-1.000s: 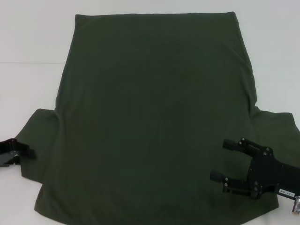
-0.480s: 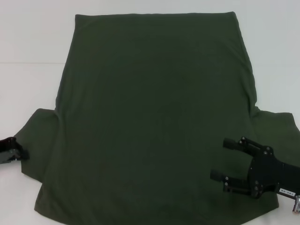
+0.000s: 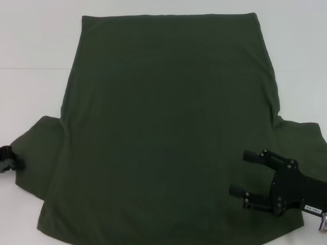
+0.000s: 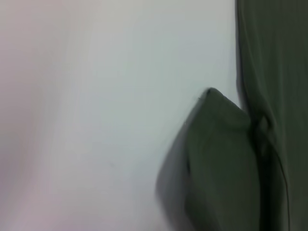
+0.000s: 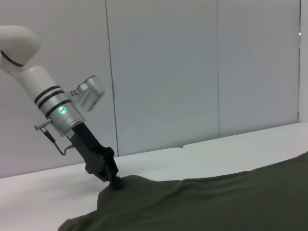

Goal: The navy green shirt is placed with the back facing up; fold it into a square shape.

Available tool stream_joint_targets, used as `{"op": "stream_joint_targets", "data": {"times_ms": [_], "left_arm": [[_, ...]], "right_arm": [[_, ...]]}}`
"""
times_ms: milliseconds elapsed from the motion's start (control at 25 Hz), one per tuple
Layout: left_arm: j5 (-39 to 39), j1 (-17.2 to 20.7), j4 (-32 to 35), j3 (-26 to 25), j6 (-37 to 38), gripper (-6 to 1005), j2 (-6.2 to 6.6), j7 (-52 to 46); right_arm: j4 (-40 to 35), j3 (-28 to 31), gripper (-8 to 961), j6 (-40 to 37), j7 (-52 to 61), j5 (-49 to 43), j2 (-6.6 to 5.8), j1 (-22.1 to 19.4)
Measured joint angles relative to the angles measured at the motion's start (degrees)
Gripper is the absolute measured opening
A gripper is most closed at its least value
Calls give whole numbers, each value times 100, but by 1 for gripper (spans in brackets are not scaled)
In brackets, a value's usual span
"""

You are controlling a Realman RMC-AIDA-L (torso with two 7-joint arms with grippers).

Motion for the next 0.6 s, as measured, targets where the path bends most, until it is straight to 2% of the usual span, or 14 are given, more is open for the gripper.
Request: {"op": "stream_joint_targets", "data": {"times_ms": [600], "left_arm": [[23, 169, 626, -116, -58, 20, 40, -28]], "right_arm": [[-27, 9, 911, -1, 0, 6, 0, 0]]}}
